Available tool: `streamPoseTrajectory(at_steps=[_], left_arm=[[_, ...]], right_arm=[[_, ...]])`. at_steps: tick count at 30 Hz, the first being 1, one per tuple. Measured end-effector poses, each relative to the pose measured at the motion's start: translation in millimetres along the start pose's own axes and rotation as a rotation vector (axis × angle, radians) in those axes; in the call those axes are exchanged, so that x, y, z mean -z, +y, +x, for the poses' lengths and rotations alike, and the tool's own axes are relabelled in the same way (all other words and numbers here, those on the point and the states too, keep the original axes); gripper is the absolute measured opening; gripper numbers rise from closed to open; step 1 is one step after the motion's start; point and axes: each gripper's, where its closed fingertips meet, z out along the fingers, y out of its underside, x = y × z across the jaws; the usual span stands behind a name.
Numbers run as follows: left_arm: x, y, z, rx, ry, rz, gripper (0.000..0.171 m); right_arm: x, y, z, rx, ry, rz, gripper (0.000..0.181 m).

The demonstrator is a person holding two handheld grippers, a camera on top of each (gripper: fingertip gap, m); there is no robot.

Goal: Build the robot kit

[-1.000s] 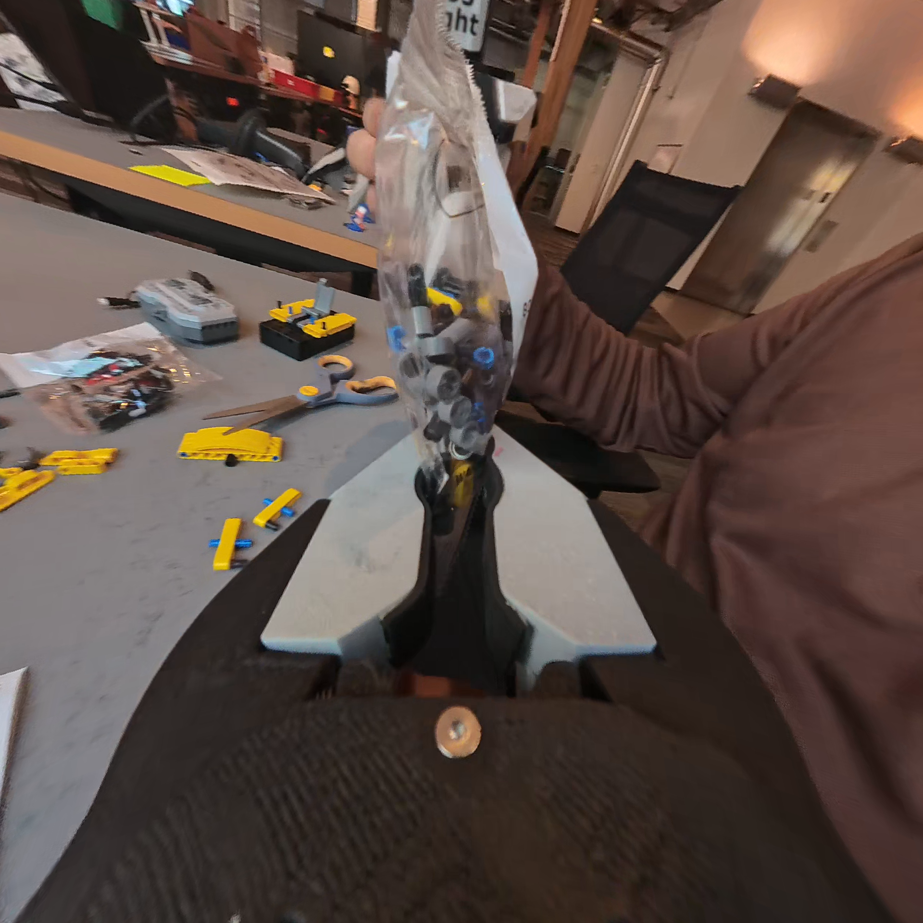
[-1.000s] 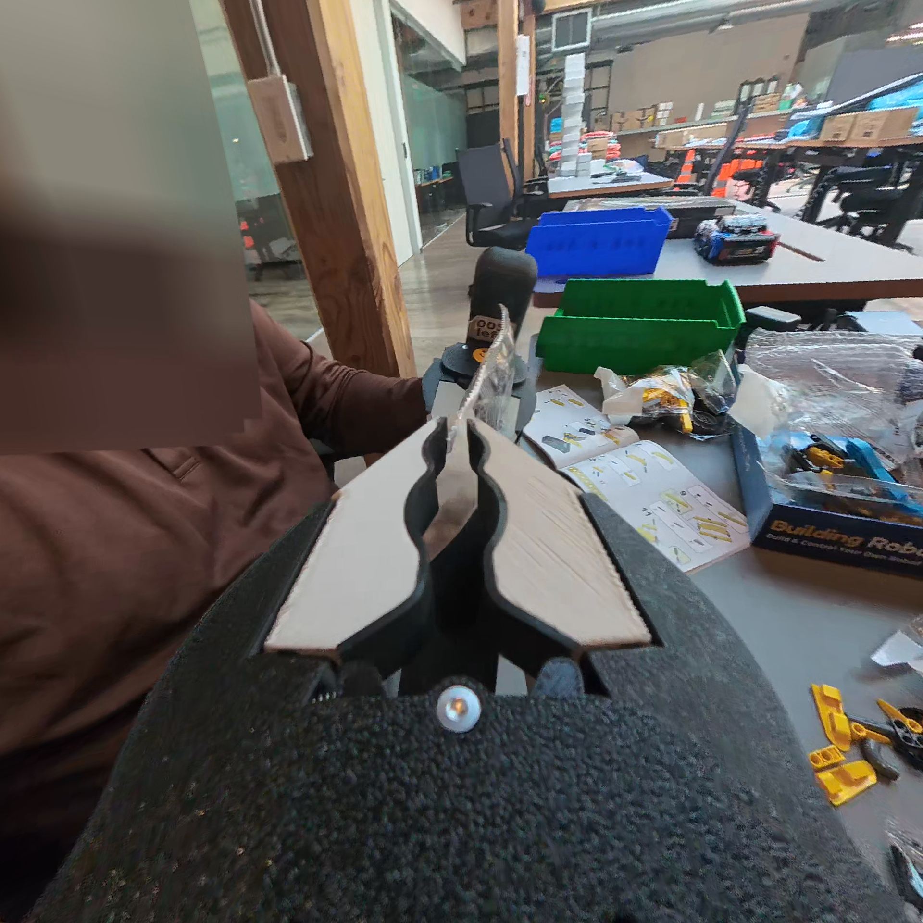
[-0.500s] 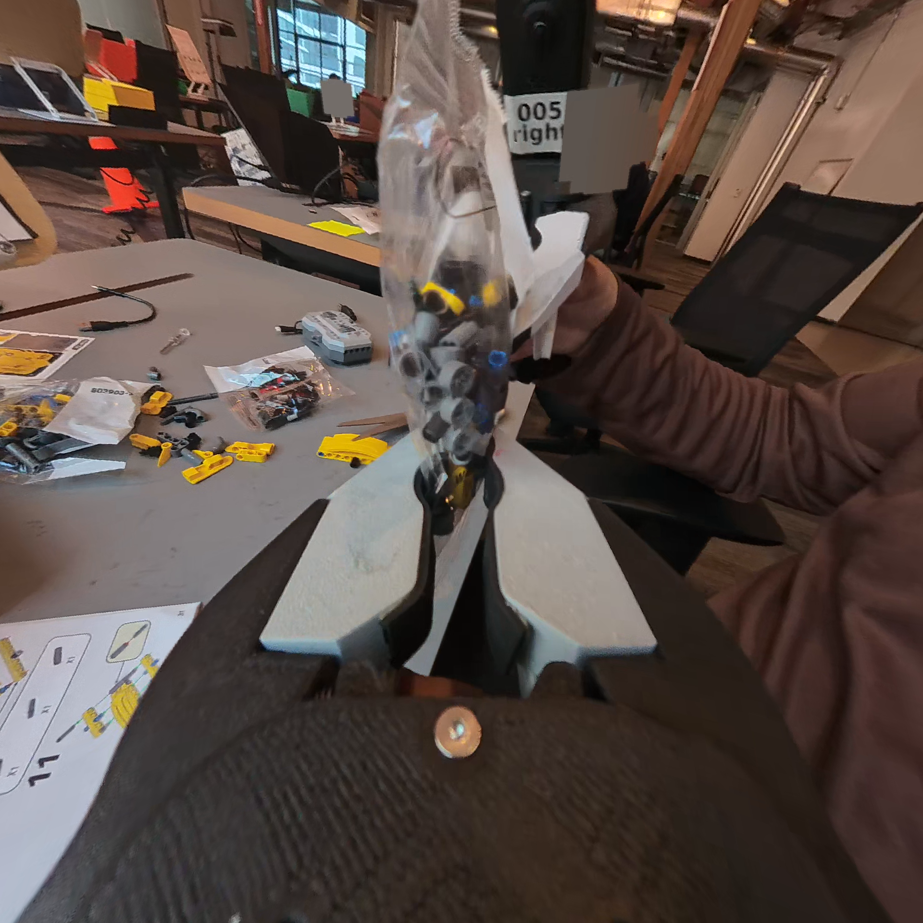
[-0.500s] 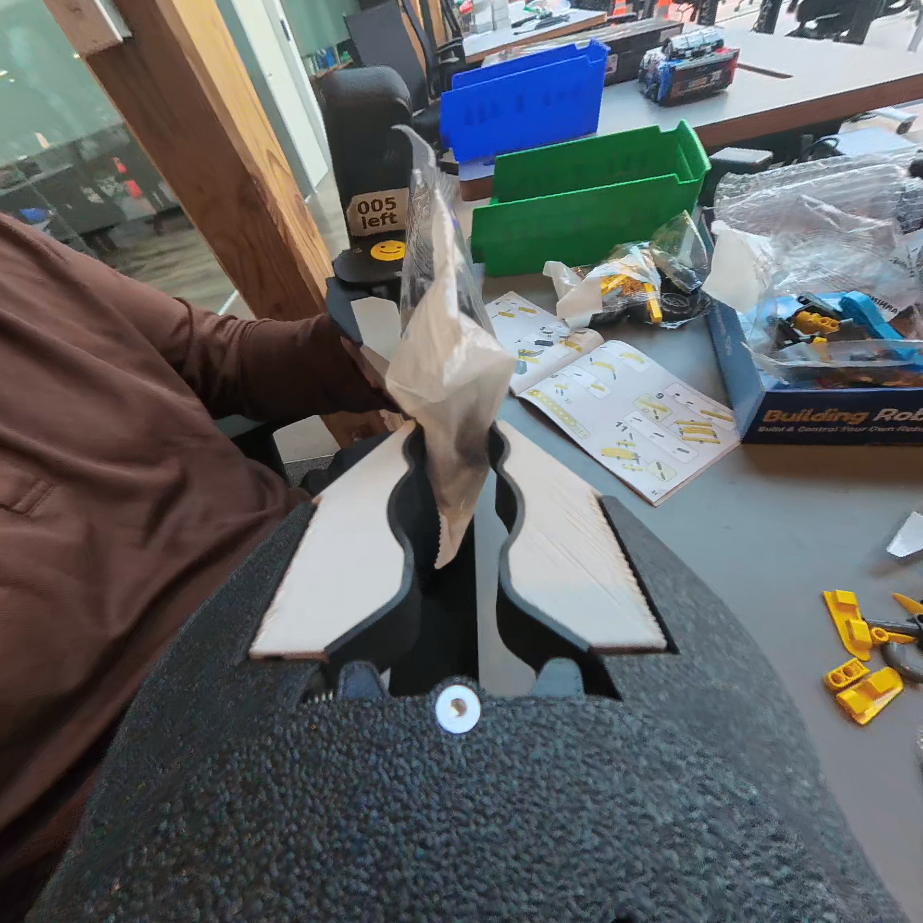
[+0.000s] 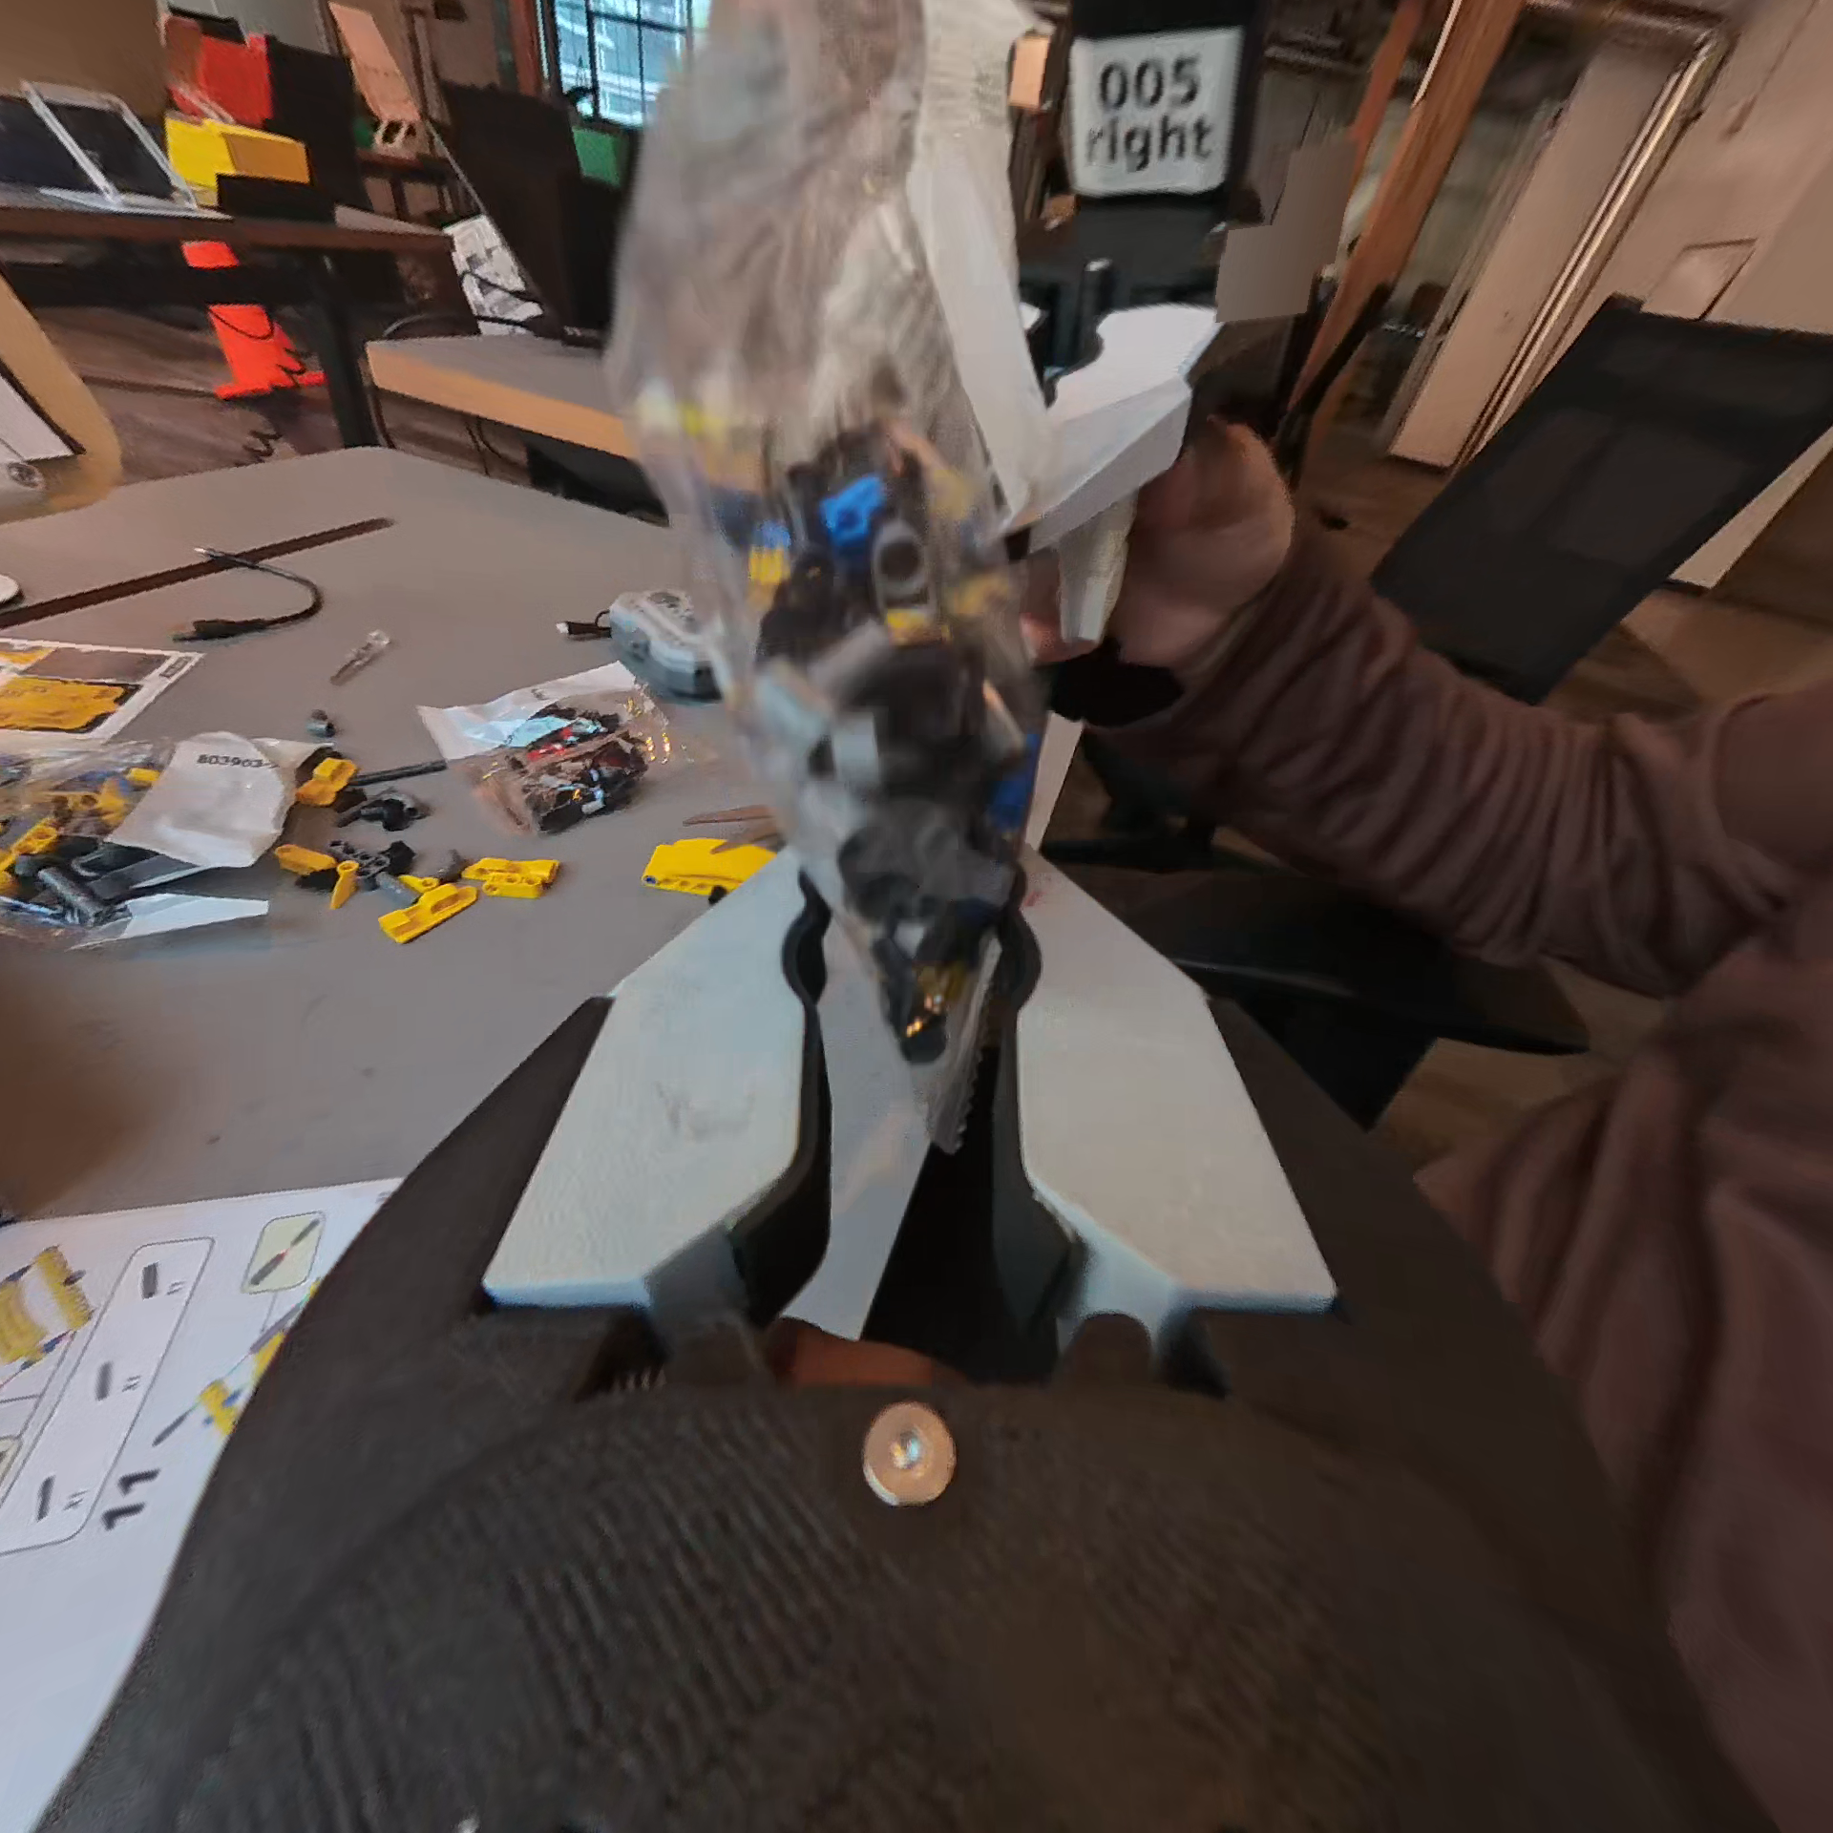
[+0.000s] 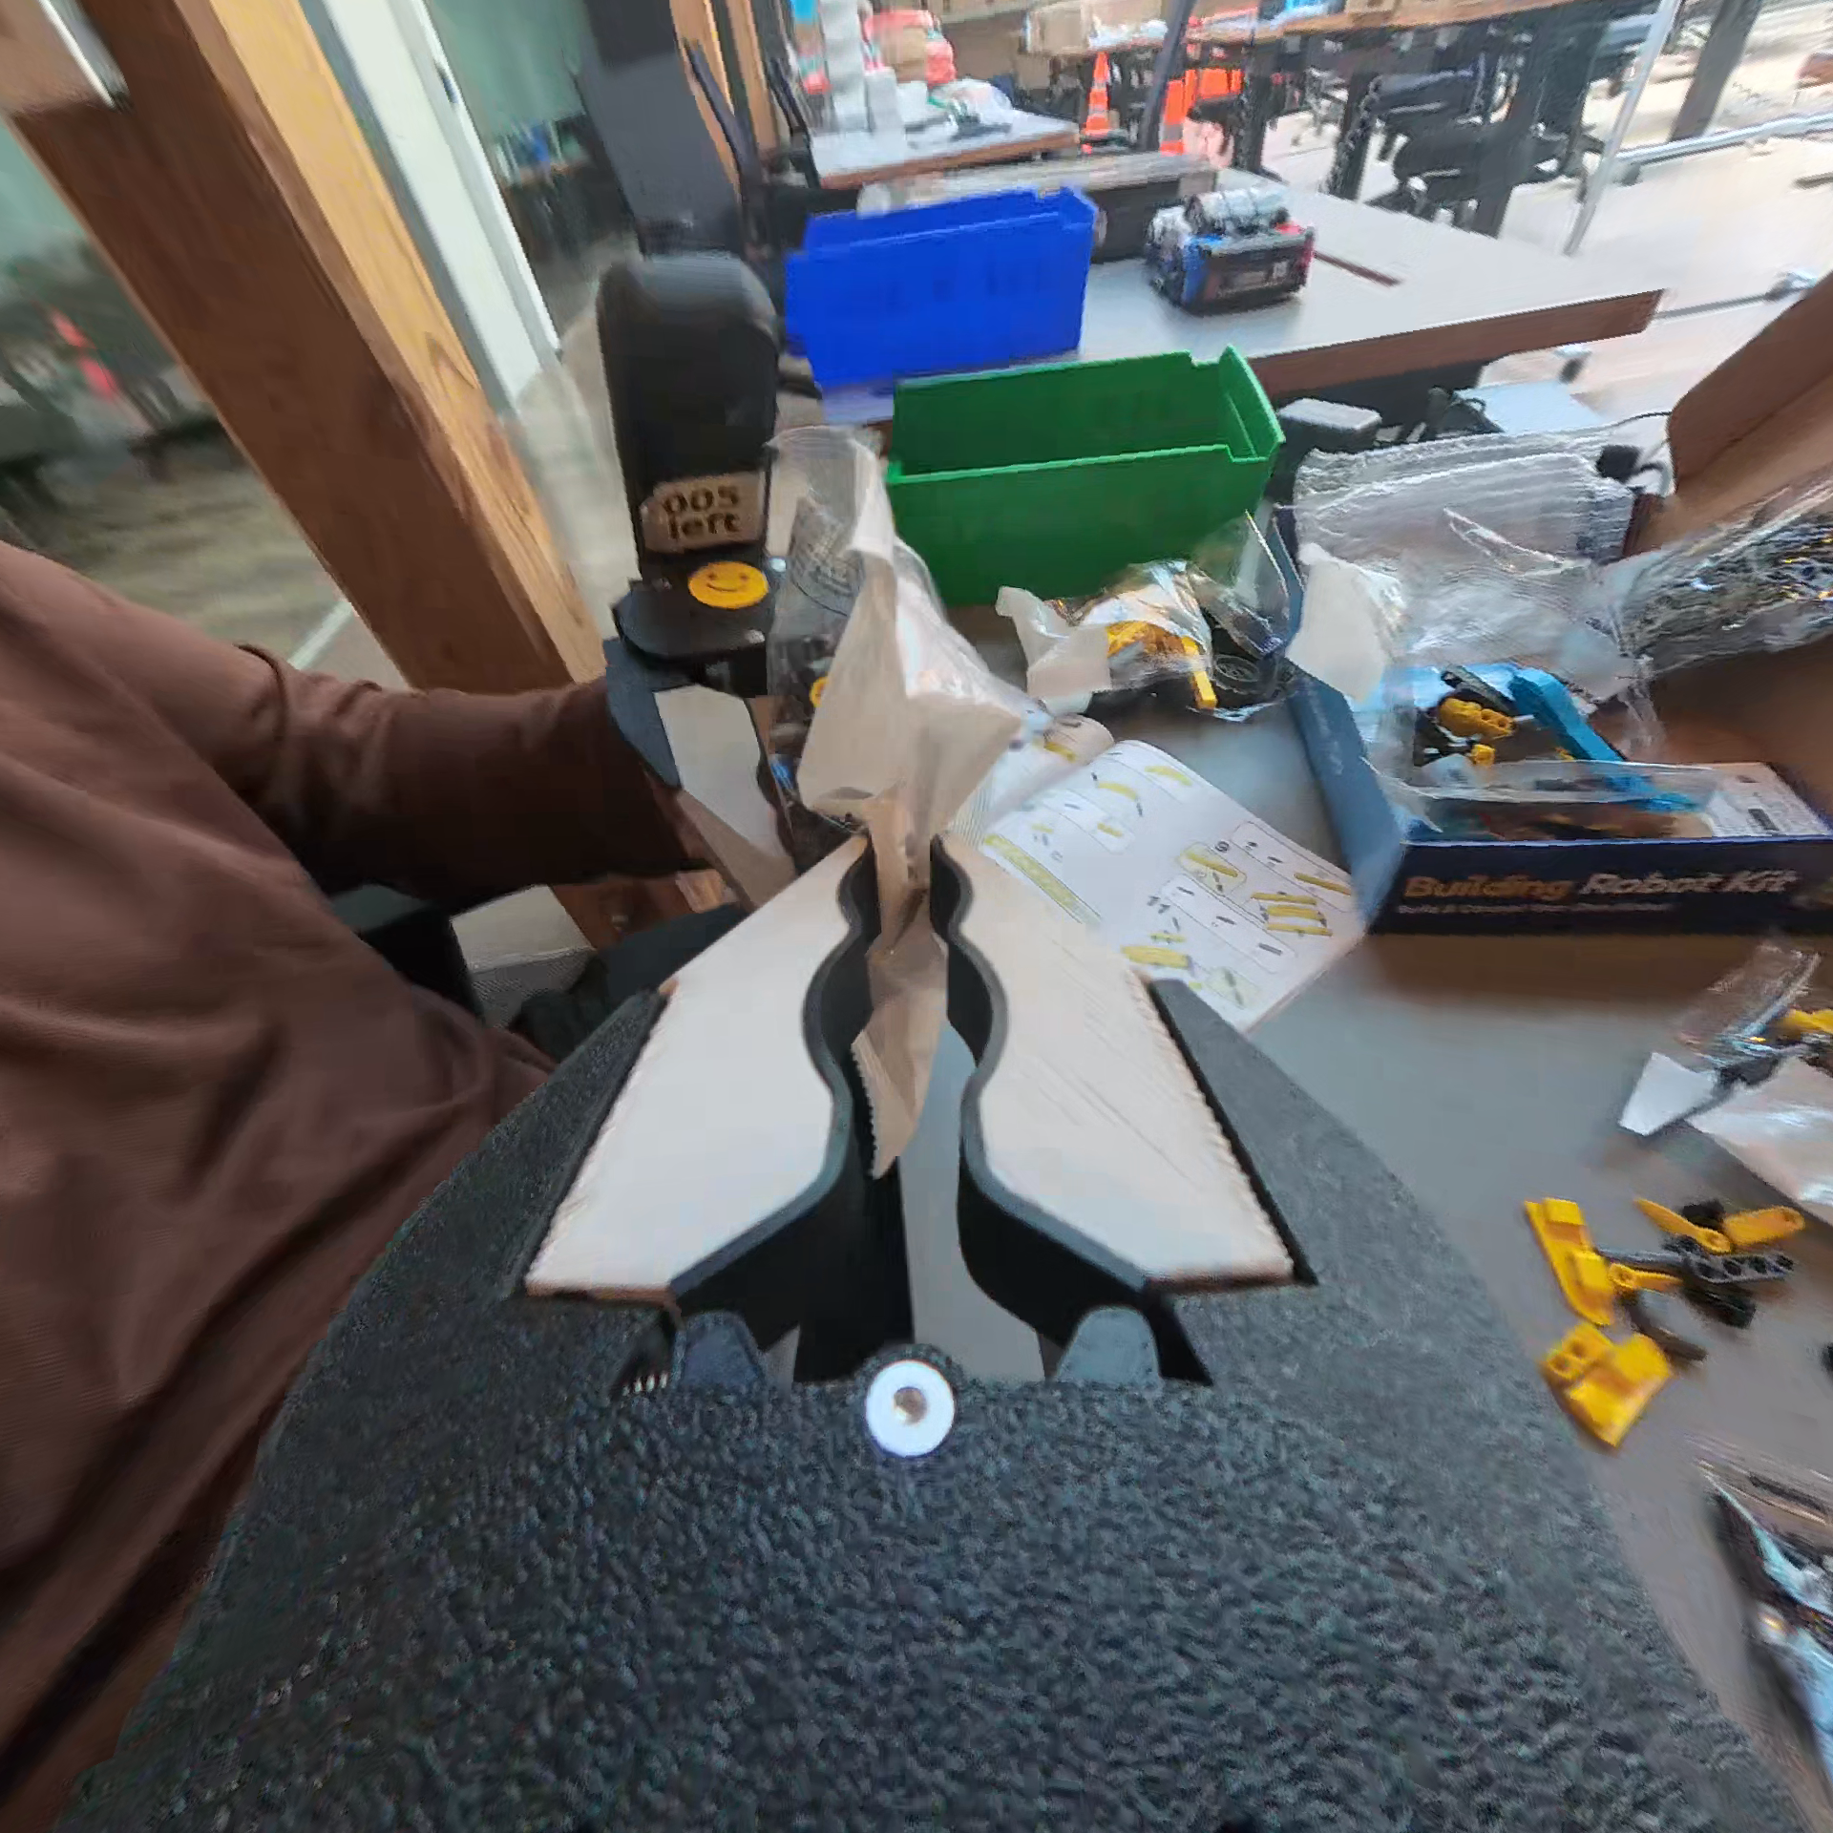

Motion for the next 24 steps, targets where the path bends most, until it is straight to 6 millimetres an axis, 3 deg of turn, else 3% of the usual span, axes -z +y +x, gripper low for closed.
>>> streamPoseTrajectory(at_steps=[4,12,16,21,24], left_arm=[[7.1,-9.3,1.6,0.020,0.026,0.022,0.031],[23.1,-1.7,-3.0,-0.029,0.032,-0.067,0.034],[49.8,-8.9,-25.7,-0.043,-0.063,-0.086,0.041],[107.1,-35.4,-76.6,0.039,-0.292,0.027,0.041],[131.9,-38.7,-94.0,0.084,-0.374,0.077,0.040]], right_arm=[[4.7,2.7,3.4,-0.075,-0.031,0.026,0.007],[1.8,3.8,1.9,-0.066,-0.020,-0.001,0.008],[15.6,-5.9,10.7,-0.059,0.032,0.044,0.007],[47.3,-22.1,31.3,-0.070,0.141,0.130,0.007],[62.2,-31.8,42.8,-0.081,0.193,0.191,0.007]])
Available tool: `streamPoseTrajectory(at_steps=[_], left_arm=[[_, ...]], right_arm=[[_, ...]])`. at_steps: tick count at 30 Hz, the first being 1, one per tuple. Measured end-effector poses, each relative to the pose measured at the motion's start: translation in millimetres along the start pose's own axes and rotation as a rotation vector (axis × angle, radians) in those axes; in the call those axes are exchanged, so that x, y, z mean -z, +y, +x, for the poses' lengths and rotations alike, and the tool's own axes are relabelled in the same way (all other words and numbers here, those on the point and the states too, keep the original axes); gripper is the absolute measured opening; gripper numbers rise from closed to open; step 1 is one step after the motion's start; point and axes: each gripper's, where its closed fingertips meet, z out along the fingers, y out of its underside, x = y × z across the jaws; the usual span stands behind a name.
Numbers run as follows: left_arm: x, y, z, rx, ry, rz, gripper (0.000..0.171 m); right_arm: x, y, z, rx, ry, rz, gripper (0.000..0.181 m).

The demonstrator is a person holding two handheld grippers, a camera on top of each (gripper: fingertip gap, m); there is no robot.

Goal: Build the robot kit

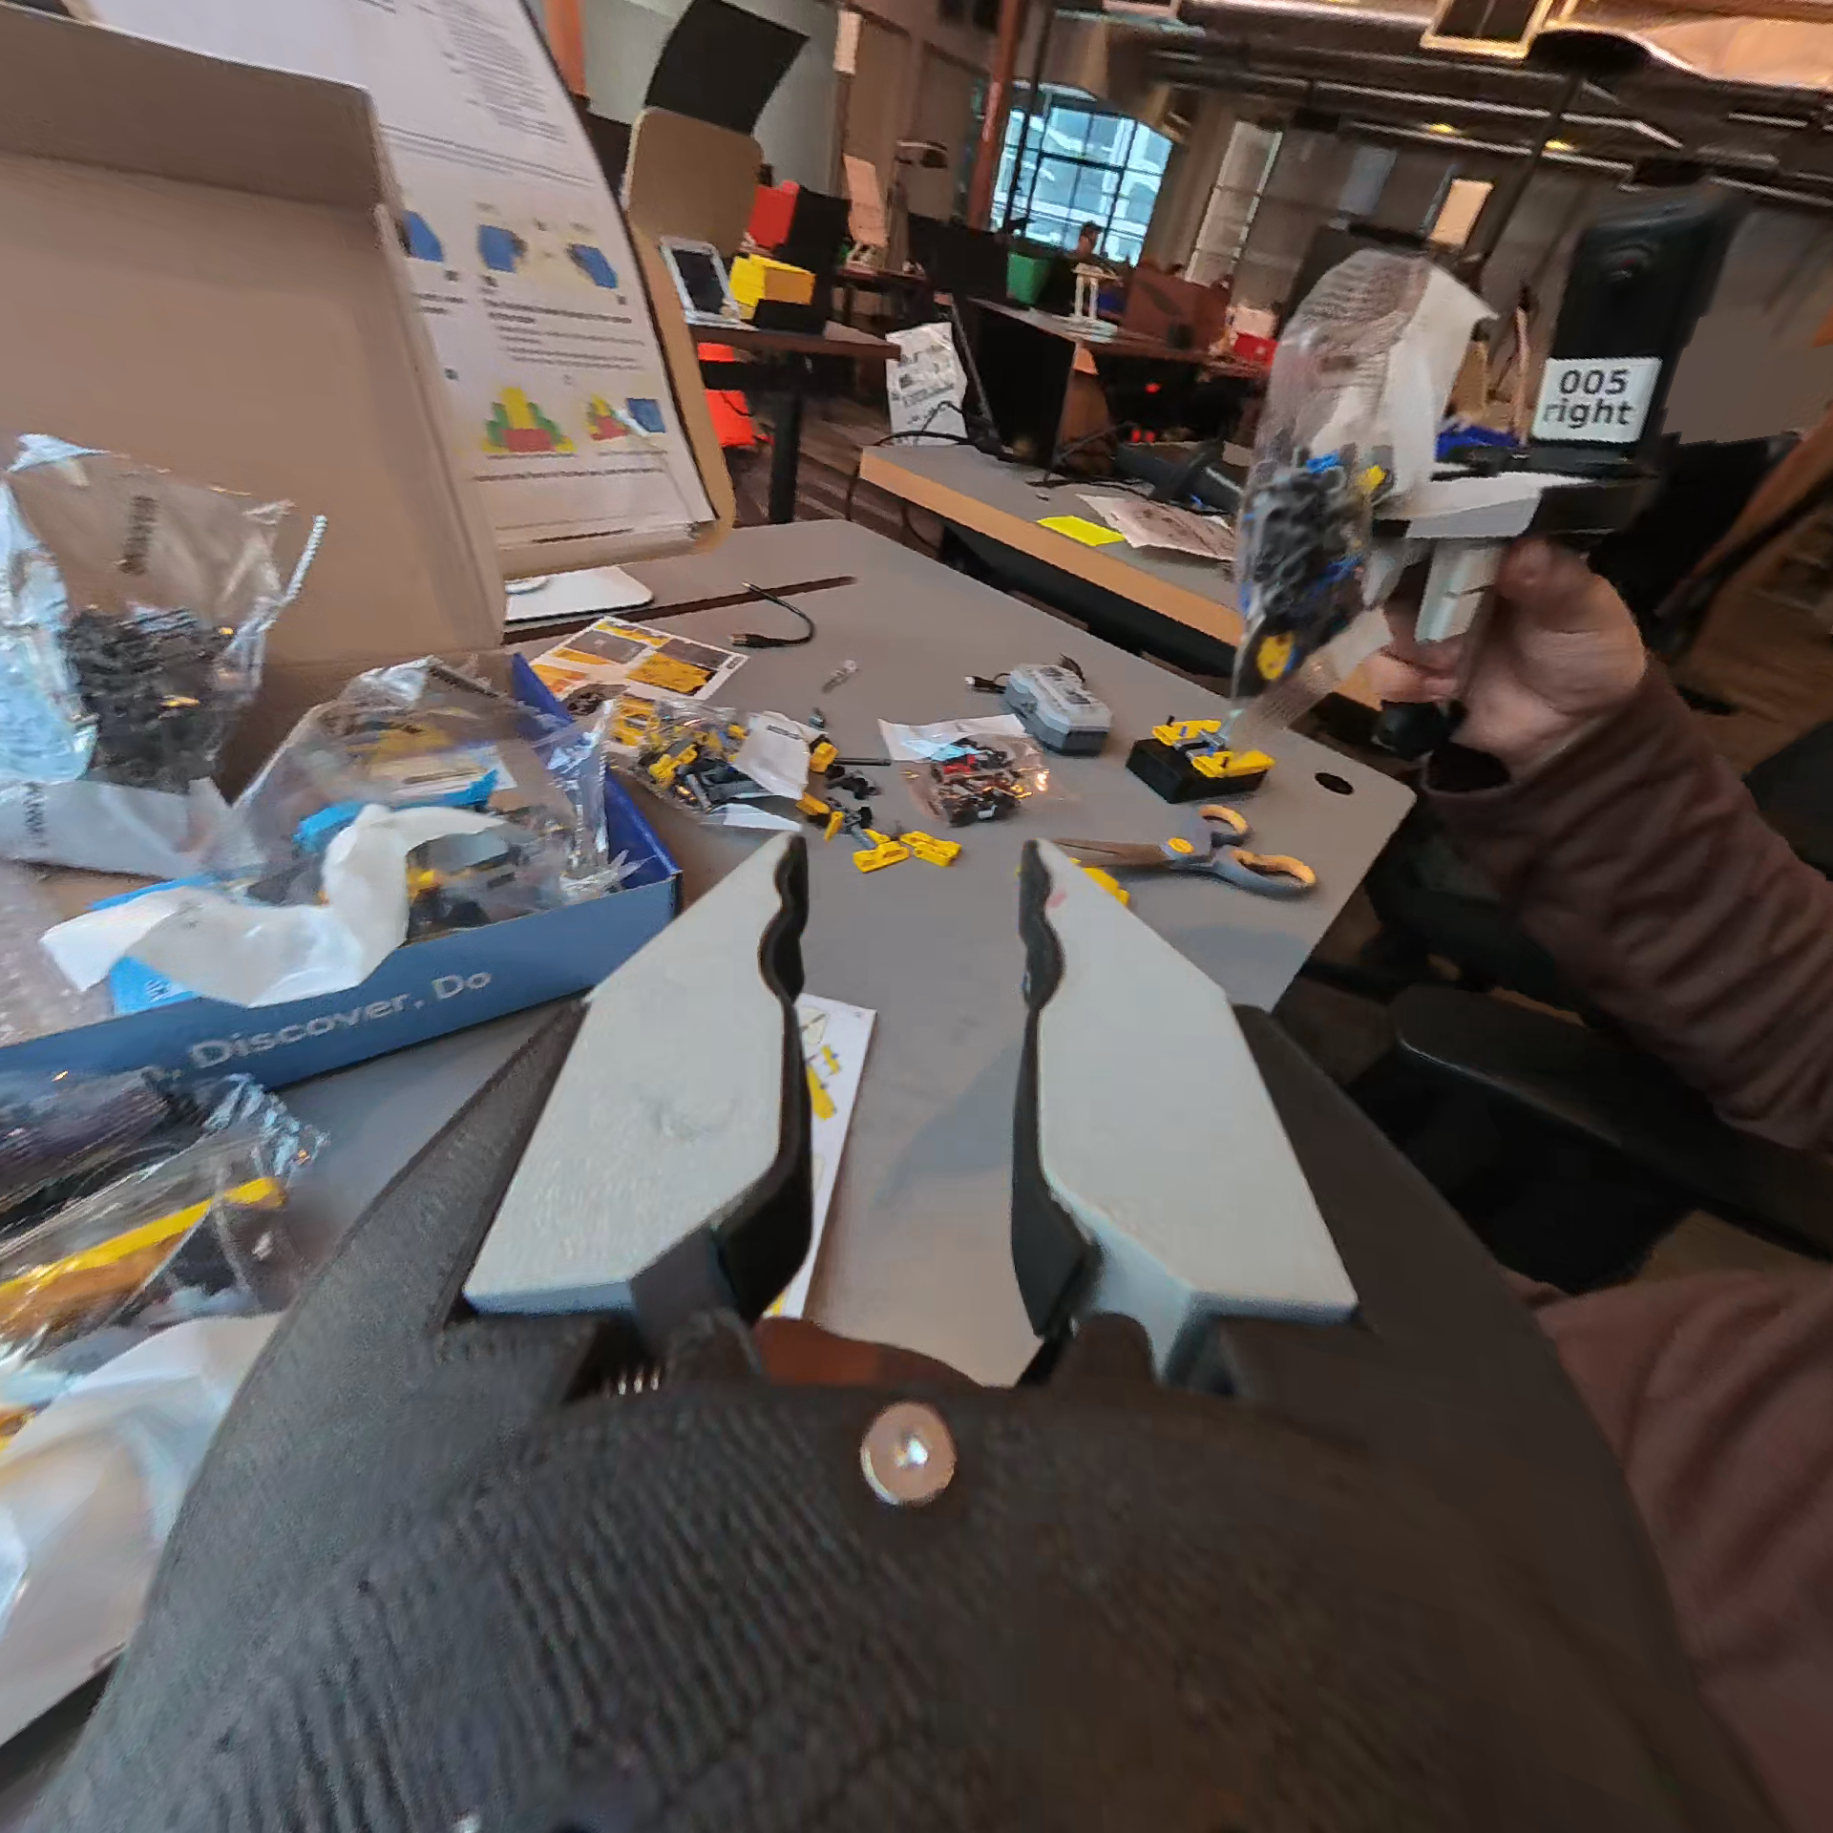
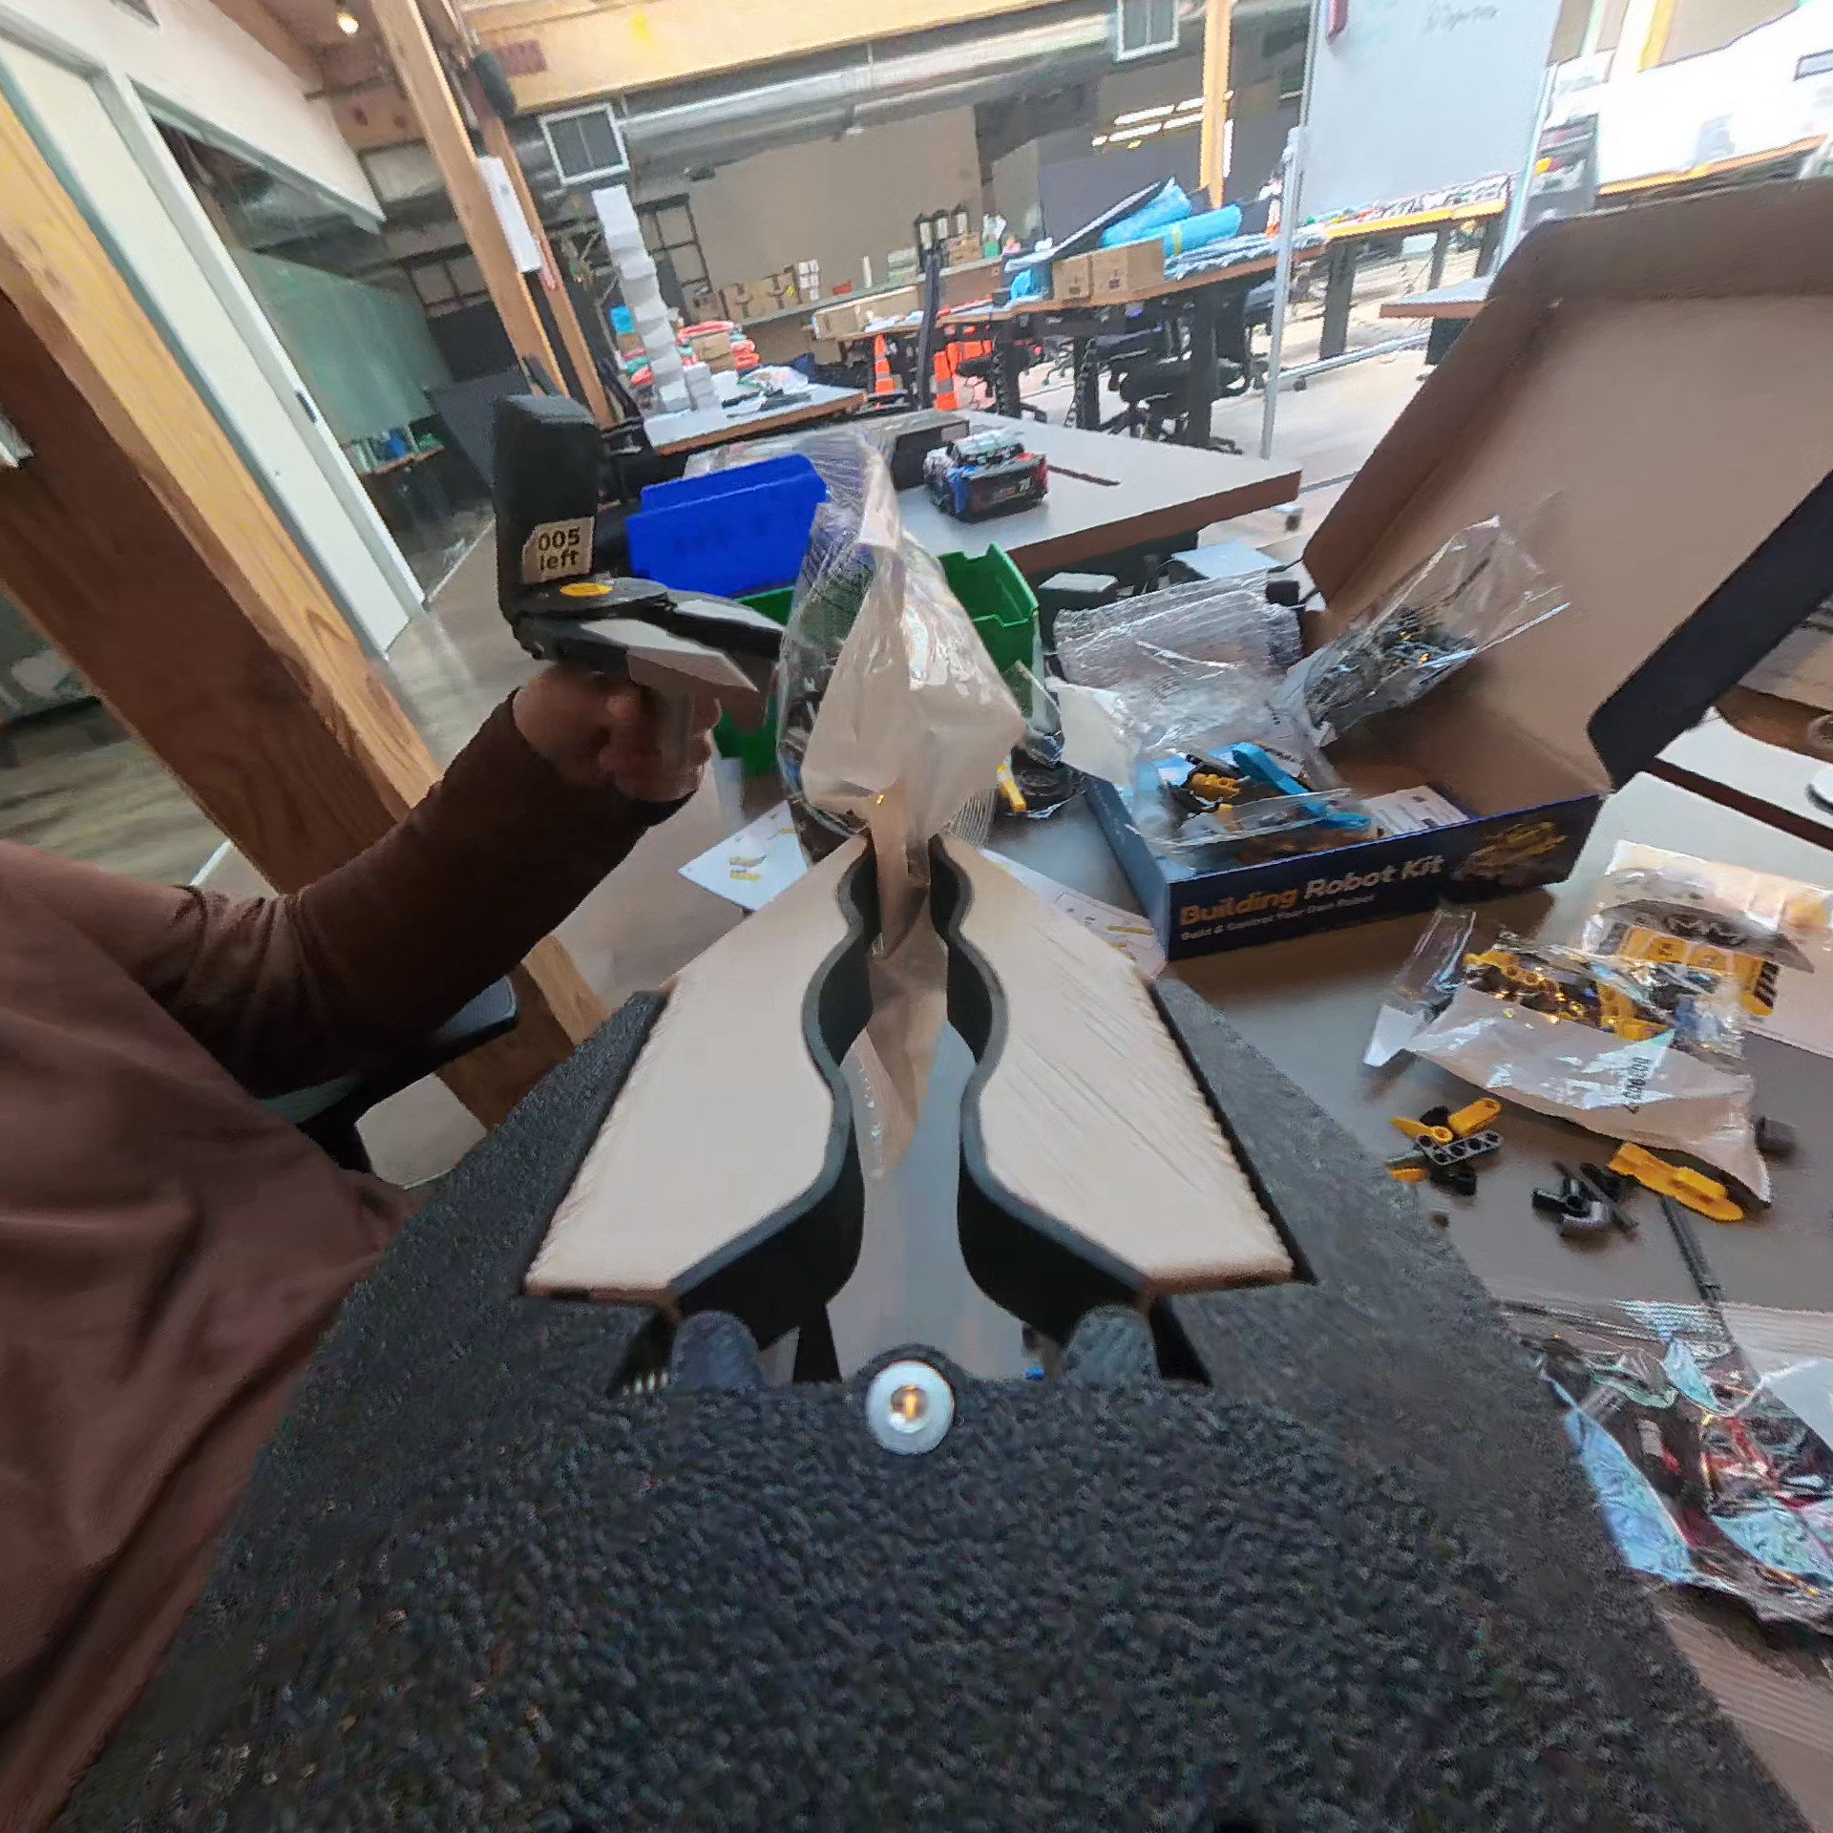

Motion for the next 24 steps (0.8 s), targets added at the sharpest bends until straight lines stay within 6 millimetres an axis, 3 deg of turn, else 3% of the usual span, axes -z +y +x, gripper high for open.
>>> streamPoseTrajectory(at_steps=[3,8,12,17,24], left_arm=[[8.0,1.1,-13.0,0.022,-0.044,0.012,0.039],[11.7,7.2,-27.4,0.033,-0.079,-0.004,0.039],[10.4,8.1,-41.4,0.047,-0.098,0.001,0.037],[8.5,16.2,-74.9,0.047,-0.175,-0.028,0.037],[-24.8,30.6,-95.8,0.125,-0.116,-0.076,0.036]], right_arm=[[0.2,-6.4,10.7,-0.013,0.017,0.045,0.007],[-16.8,-7.4,23.9,-0.006,0.016,0.065,0.007],[-23.2,7.4,33.3,-0.030,0.017,0.039,0.007],[-12.5,27.1,62.5,-0.022,0.118,0.003,0.007],[-6.3,55.6,93.0,-0.153,0.129,-0.007,0.007]])
